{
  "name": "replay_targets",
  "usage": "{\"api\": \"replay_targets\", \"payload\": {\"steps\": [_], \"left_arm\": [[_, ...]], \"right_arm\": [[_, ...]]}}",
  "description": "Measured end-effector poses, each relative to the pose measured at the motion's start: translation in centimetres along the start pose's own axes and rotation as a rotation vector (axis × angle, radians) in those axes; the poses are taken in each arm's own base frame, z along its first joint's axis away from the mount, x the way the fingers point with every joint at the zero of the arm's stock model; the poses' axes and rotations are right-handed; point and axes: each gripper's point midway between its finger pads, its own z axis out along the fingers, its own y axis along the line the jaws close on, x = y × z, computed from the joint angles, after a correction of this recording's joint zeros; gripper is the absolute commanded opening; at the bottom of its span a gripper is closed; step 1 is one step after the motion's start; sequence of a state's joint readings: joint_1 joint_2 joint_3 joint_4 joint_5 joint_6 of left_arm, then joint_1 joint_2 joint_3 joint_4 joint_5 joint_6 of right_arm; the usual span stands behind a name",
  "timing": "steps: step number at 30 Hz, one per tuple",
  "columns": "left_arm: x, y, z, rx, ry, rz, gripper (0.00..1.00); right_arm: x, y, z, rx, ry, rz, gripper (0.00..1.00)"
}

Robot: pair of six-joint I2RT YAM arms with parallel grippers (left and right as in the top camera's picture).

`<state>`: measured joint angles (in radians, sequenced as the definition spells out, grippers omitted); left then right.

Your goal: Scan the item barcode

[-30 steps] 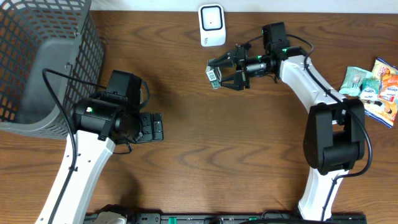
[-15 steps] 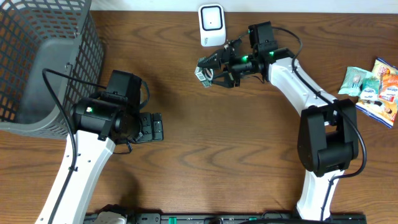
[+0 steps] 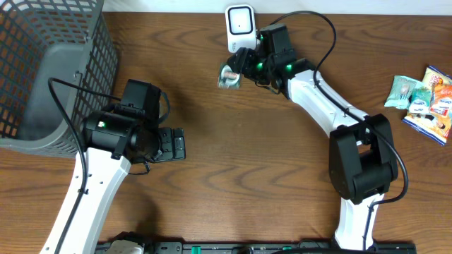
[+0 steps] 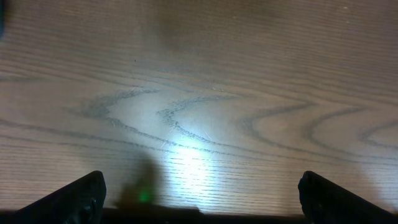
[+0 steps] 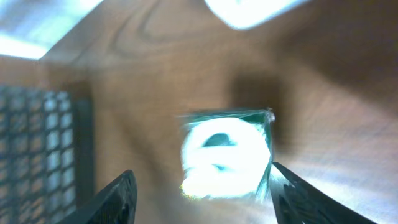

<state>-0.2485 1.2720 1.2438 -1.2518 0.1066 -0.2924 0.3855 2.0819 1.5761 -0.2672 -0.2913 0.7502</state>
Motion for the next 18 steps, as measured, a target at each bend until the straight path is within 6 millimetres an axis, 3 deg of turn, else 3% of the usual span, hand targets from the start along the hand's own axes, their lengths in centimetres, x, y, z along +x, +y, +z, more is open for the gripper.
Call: {"api": "replay_targets", "payload": {"steps": [5, 9, 14, 18], "left_arm": [[0.0, 0.0, 0.0, 0.0, 0.0, 0.0, 0.98], [0.0, 0.0, 0.0, 0.0, 0.0, 0.0, 0.98], [0.0, 0.0, 0.0, 0.0, 0.0, 0.0, 0.98], [0.0, 0.0, 0.0, 0.0, 0.0, 0.0, 0.98]], "right_arm": [[-3.1, 0.0, -0.2, 0.045, -0.159, -0.079, 0.66], [-4.4, -0.3, -0.5, 0.078, -0.225, -0.121, 0.71], [-4.9, 0.2, -0.6, 0.084, -0.26, -0.164, 0.78], [-3.8, 1.4, 0.2, 0.079, -0.237, -0.213, 0.82]]}}
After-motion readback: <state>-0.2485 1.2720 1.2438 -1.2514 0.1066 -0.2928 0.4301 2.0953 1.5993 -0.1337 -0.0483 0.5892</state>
